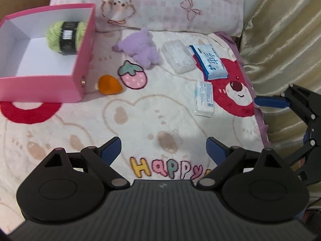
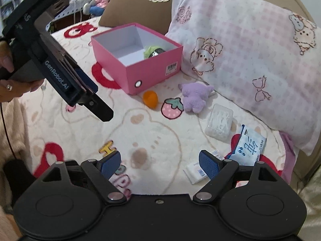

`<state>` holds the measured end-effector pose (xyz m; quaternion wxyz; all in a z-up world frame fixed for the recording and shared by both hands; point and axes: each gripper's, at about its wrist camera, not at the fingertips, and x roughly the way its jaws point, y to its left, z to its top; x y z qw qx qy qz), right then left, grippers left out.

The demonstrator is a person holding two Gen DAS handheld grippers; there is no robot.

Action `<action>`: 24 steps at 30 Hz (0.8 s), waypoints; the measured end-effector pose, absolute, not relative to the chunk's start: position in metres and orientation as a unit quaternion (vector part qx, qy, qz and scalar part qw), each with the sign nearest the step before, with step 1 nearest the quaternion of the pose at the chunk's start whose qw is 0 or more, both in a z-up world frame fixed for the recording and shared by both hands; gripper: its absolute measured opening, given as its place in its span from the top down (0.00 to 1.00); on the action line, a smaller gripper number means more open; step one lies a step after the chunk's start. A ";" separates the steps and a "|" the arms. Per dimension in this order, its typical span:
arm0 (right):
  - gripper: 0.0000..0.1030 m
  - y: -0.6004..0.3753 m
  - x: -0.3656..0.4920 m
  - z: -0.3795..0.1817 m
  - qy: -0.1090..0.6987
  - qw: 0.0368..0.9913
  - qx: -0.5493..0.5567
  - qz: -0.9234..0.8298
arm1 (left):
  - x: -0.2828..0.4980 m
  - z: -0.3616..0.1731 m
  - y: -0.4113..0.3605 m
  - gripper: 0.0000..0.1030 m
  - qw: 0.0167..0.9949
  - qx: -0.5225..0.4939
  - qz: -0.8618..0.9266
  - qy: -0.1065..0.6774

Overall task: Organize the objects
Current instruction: 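Move the left gripper to the white soap box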

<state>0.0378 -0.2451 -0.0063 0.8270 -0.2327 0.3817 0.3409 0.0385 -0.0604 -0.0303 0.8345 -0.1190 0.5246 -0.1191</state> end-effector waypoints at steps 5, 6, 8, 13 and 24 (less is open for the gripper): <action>0.15 -0.250 0.050 -0.026 0.368 0.803 -0.320 0.342 | 0.051 -0.052 -0.075 0.11 0.833 -0.100 -0.118 0.532; 0.15 -0.252 0.054 -0.031 0.369 0.796 -0.337 0.342 | 0.055 -0.055 -0.077 0.11 0.833 -0.100 -0.117 0.531; 0.15 -0.254 0.061 -0.040 0.374 0.785 -0.353 0.346 | 0.059 -0.059 -0.079 0.11 0.834 -0.104 -0.121 0.528; 0.15 -0.258 0.078 -0.063 0.372 0.773 -0.366 0.360 | 0.065 -0.069 -0.095 0.11 0.841 -0.106 -0.137 0.512; 0.15 -0.274 0.108 -0.107 0.371 0.785 -0.348 0.353 | 0.082 -0.101 -0.135 0.15 0.851 -0.165 -0.164 0.471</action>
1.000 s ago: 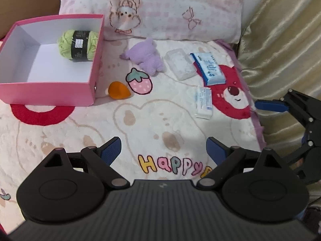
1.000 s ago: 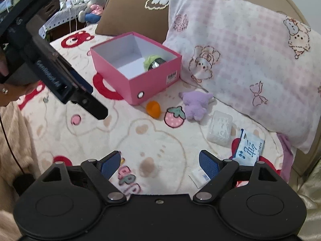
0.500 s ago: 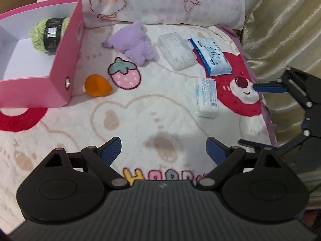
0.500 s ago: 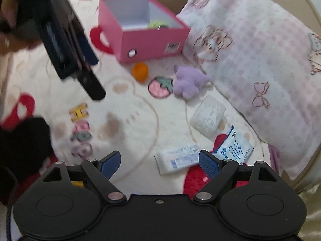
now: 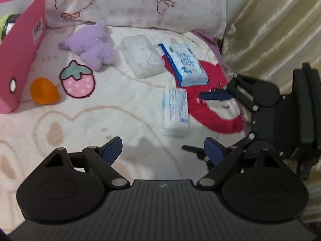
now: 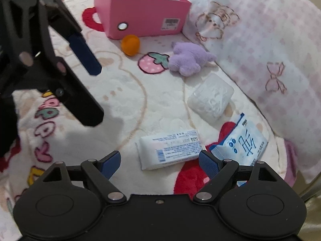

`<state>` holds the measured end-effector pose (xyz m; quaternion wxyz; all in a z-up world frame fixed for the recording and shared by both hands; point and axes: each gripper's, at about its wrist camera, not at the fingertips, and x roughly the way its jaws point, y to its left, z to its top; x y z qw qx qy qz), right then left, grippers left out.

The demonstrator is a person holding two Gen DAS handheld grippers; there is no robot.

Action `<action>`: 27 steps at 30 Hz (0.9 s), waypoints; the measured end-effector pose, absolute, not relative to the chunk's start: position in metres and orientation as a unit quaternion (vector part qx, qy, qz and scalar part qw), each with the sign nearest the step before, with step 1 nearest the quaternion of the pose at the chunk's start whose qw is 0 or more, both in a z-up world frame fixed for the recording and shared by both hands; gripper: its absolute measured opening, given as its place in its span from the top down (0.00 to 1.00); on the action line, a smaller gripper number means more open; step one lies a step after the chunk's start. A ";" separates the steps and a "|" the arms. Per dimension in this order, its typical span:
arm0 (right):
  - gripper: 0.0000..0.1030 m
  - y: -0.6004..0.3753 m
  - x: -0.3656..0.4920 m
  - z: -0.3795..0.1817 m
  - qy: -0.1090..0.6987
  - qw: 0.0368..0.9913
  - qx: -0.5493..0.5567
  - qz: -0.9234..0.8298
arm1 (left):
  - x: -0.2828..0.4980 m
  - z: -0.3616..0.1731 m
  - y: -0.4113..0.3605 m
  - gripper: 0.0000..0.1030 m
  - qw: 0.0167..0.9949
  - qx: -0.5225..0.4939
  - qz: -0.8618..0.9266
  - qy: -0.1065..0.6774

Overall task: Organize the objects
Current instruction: 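Move the left gripper to the white soap box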

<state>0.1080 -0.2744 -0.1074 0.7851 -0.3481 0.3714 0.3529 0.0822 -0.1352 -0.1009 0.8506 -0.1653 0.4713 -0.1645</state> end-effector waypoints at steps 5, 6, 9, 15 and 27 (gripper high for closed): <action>0.15 -0.282 0.120 -0.121 0.358 0.800 -0.346 0.335 | 0.092 -0.119 -0.146 0.28 0.847 -0.198 -0.154 0.469; 0.15 -0.284 0.124 -0.123 0.361 0.798 -0.343 0.340 | 0.094 -0.123 -0.149 0.29 0.844 -0.203 -0.154 0.472; 0.14 -0.287 0.131 -0.125 0.370 0.797 -0.323 0.351 | 0.098 -0.135 -0.153 0.31 0.836 -0.221 -0.150 0.480; 0.12 -0.281 0.136 -0.134 0.369 0.800 -0.311 0.356 | 0.104 -0.150 -0.151 0.32 0.833 -0.239 -0.133 0.482; 0.14 -0.283 0.143 -0.139 0.375 0.817 -0.266 0.349 | 0.108 -0.159 -0.144 0.54 0.830 -0.274 -0.127 0.469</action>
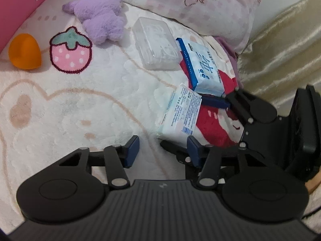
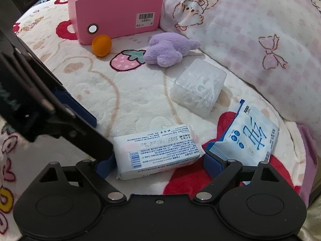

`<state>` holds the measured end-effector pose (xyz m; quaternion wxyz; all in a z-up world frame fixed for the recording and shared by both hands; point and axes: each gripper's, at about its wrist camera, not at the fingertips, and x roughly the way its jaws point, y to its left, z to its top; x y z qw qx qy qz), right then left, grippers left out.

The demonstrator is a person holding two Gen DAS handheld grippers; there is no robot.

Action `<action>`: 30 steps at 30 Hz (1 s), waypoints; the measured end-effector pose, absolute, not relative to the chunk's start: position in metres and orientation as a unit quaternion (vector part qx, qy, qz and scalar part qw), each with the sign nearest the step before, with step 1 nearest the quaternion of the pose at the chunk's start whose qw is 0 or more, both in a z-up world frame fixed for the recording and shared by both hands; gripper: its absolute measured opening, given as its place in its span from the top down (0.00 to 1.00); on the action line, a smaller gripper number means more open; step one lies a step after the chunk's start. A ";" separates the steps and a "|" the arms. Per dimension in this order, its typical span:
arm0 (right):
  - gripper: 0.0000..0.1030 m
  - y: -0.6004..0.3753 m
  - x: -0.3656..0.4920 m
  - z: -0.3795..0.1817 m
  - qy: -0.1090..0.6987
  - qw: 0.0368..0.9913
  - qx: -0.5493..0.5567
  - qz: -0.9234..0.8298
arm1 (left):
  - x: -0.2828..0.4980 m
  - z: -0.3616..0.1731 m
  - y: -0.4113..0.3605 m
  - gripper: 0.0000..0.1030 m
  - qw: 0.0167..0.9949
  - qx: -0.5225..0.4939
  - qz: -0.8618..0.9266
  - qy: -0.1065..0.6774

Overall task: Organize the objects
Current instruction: 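Move the left gripper to the white soap box, then close the left gripper on the white soap box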

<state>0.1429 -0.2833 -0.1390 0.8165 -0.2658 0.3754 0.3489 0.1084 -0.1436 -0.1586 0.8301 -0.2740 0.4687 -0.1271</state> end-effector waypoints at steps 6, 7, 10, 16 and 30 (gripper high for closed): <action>0.16 -0.281 0.134 -0.138 0.376 0.831 -0.242 0.331 | 0.109 -0.165 -0.142 0.67 0.810 -0.321 -0.135 0.472; 0.16 -0.280 0.133 -0.138 0.380 0.833 -0.233 0.328 | 0.109 -0.166 -0.142 0.68 0.808 -0.327 -0.134 0.471; 0.16 -0.278 0.133 -0.137 0.392 0.839 -0.206 0.317 | 0.107 -0.167 -0.140 0.68 0.808 -0.336 -0.127 0.468; 0.16 -0.273 0.127 -0.139 0.403 0.848 -0.159 0.305 | 0.103 -0.170 -0.128 0.68 0.805 -0.355 -0.108 0.462; 0.15 -0.256 0.110 -0.130 0.434 0.831 -0.049 0.345 | 0.099 -0.157 -0.096 0.66 0.838 -0.281 -0.066 0.464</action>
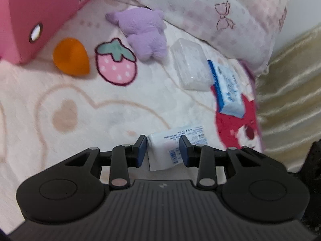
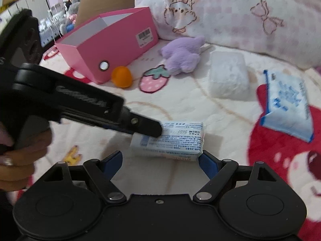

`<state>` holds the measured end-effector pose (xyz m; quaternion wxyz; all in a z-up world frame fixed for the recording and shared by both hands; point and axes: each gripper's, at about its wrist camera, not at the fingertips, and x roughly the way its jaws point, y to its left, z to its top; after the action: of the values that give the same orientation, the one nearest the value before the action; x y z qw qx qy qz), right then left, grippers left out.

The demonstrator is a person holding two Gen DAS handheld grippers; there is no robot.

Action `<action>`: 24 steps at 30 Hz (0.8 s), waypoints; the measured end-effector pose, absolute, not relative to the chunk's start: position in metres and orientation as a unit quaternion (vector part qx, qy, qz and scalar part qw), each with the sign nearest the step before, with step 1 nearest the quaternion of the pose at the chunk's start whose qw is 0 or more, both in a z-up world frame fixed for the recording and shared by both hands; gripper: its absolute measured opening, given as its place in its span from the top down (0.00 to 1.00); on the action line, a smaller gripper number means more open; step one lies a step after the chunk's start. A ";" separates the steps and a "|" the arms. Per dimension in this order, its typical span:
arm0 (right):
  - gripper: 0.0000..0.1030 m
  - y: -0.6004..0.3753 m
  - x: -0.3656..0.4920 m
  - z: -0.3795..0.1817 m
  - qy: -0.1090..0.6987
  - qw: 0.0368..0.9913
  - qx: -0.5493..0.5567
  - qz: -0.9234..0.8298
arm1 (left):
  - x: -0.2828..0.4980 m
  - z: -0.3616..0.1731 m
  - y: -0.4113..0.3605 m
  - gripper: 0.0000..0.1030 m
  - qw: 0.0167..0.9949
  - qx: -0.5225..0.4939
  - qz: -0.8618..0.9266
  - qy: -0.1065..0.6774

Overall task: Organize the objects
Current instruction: 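Close the left gripper on the white soap box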

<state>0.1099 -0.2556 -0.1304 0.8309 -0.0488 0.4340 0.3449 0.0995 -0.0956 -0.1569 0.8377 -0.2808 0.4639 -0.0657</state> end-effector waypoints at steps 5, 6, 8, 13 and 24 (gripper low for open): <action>0.16 -0.248 0.101 -0.136 0.415 0.851 -0.058 0.315 | 0.092 -0.160 -0.090 0.64 0.833 -0.272 -0.061 0.478; 0.17 -0.247 0.101 -0.138 0.412 0.855 -0.066 0.310 | 0.091 -0.161 -0.090 0.64 0.833 -0.273 -0.060 0.478; 0.17 -0.247 0.101 -0.140 0.406 0.859 -0.075 0.304 | 0.089 -0.162 -0.092 0.67 0.833 -0.274 -0.058 0.477; 0.17 -0.247 0.103 -0.144 0.408 0.854 -0.079 0.313 | 0.087 -0.165 -0.094 0.76 0.830 -0.290 -0.064 0.472; 0.18 -0.235 0.093 -0.148 0.399 0.875 -0.076 0.265 | 0.085 -0.162 -0.101 0.76 0.839 -0.275 -0.062 0.465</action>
<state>0.0932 -0.2351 -0.1484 0.8746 -0.0760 0.3989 0.2649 0.0852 -0.1015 -0.1623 0.8392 -0.2751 0.4650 -0.0620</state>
